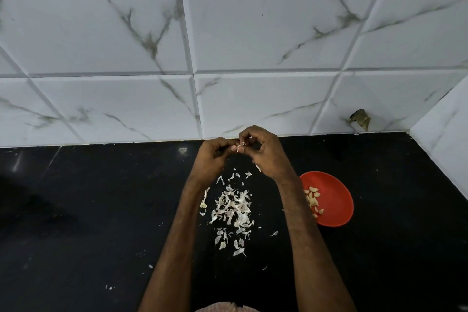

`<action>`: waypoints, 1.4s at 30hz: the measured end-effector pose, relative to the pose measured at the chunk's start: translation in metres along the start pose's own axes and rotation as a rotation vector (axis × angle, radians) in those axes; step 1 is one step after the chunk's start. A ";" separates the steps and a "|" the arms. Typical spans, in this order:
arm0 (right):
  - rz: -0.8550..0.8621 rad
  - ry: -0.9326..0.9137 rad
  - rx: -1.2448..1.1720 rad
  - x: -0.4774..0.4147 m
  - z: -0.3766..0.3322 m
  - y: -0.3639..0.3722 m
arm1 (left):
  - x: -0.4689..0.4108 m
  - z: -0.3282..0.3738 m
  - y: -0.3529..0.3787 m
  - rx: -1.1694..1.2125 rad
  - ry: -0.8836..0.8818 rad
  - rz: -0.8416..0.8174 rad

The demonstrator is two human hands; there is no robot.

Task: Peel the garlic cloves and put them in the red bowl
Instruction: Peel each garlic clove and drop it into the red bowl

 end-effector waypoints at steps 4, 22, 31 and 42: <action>0.002 -0.002 0.027 -0.001 0.003 0.004 | 0.001 0.002 0.002 0.001 0.007 0.031; 0.262 -0.171 0.373 0.002 -0.013 0.009 | -0.001 0.001 0.002 0.071 -0.030 0.193; 0.206 -0.105 0.155 0.001 -0.012 0.007 | 0.003 -0.007 0.008 0.518 -0.299 0.268; 0.287 -0.013 0.037 0.000 -0.013 0.000 | 0.000 -0.010 0.001 0.648 -0.304 0.291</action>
Point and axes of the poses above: each hand's wrist, its own x-axis away from the middle knuckle, its own y-axis out of the palm, z = x × y, the point moved 4 cm from there along -x, towards the middle knuckle, and after that the axes turned 12 degrees about x, right-handed, at the moved point
